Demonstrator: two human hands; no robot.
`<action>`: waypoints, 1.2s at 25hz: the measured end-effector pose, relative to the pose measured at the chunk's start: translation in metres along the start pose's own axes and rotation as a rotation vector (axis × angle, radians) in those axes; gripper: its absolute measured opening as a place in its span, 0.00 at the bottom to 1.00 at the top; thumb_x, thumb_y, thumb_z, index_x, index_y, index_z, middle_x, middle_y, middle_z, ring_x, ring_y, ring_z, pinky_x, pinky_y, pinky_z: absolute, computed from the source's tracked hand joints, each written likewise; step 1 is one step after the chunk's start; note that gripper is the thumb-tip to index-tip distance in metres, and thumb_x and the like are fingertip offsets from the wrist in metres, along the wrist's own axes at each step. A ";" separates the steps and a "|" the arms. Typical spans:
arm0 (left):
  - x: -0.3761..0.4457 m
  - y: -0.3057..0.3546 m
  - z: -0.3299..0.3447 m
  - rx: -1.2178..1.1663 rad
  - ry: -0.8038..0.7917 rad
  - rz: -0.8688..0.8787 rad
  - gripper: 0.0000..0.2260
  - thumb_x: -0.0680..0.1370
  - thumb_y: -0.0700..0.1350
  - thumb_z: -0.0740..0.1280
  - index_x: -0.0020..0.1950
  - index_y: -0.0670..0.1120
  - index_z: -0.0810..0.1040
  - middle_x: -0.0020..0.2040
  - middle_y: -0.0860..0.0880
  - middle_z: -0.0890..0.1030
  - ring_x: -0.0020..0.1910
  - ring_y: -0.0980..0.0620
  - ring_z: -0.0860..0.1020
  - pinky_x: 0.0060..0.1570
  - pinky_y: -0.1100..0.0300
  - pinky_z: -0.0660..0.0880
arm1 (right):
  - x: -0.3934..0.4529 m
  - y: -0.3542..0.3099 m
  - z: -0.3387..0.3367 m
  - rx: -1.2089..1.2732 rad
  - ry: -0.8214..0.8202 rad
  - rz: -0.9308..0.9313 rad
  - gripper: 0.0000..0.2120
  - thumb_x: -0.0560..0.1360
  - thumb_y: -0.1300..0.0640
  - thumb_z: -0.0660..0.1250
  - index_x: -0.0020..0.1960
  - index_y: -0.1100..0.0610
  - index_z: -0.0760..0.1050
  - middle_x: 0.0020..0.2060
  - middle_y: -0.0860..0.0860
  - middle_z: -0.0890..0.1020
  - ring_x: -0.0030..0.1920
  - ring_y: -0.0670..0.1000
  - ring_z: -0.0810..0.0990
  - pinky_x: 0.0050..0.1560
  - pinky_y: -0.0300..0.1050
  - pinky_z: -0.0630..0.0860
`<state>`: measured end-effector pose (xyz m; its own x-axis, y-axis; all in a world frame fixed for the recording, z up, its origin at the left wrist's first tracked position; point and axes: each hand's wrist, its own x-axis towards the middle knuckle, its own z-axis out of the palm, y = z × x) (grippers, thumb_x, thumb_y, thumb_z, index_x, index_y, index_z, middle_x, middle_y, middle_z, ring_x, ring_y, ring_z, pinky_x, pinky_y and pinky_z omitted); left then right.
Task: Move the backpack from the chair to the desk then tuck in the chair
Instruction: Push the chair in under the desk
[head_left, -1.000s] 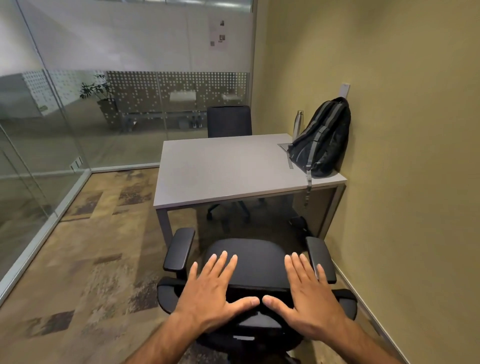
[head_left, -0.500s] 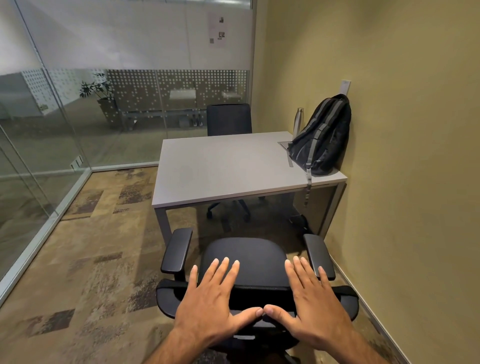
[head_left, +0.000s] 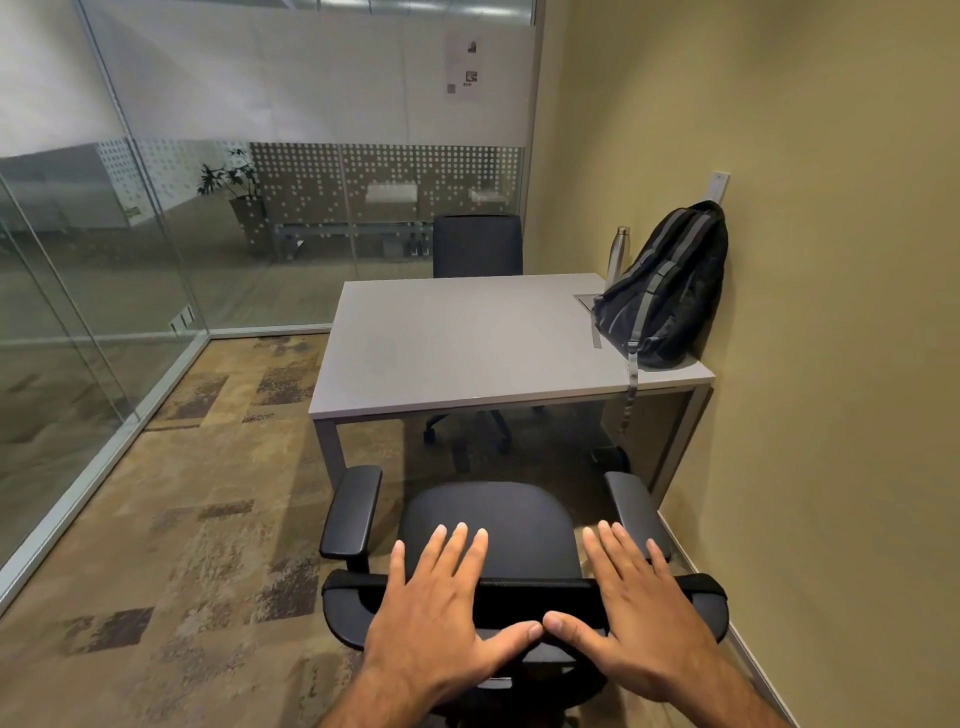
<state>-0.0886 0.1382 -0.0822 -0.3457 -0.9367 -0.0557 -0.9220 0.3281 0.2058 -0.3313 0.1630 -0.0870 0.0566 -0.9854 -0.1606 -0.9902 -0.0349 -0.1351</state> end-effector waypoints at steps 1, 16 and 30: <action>0.004 0.000 0.000 0.001 0.000 -0.014 0.53 0.64 0.85 0.39 0.82 0.57 0.42 0.84 0.54 0.45 0.82 0.53 0.40 0.79 0.39 0.37 | 0.006 0.002 -0.001 0.006 0.002 -0.010 0.59 0.63 0.13 0.33 0.83 0.50 0.36 0.83 0.47 0.38 0.76 0.44 0.28 0.76 0.50 0.27; 0.088 0.066 0.005 -0.004 0.060 -0.146 0.53 0.65 0.84 0.42 0.83 0.53 0.47 0.84 0.52 0.49 0.83 0.51 0.44 0.79 0.37 0.44 | 0.090 0.088 -0.040 -0.026 0.066 -0.157 0.60 0.64 0.14 0.35 0.83 0.53 0.43 0.83 0.50 0.45 0.81 0.46 0.38 0.80 0.51 0.34; 0.188 0.055 0.004 -0.012 0.050 -0.166 0.55 0.65 0.84 0.42 0.83 0.53 0.44 0.84 0.51 0.46 0.83 0.51 0.42 0.79 0.36 0.42 | 0.194 0.119 -0.052 -0.035 0.033 -0.189 0.60 0.64 0.14 0.34 0.83 0.54 0.40 0.83 0.50 0.43 0.81 0.46 0.37 0.80 0.53 0.34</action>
<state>-0.2052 -0.0195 -0.0855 -0.1794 -0.9829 -0.0410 -0.9634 0.1671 0.2095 -0.4448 -0.0407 -0.0833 0.2386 -0.9657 -0.1029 -0.9662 -0.2253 -0.1254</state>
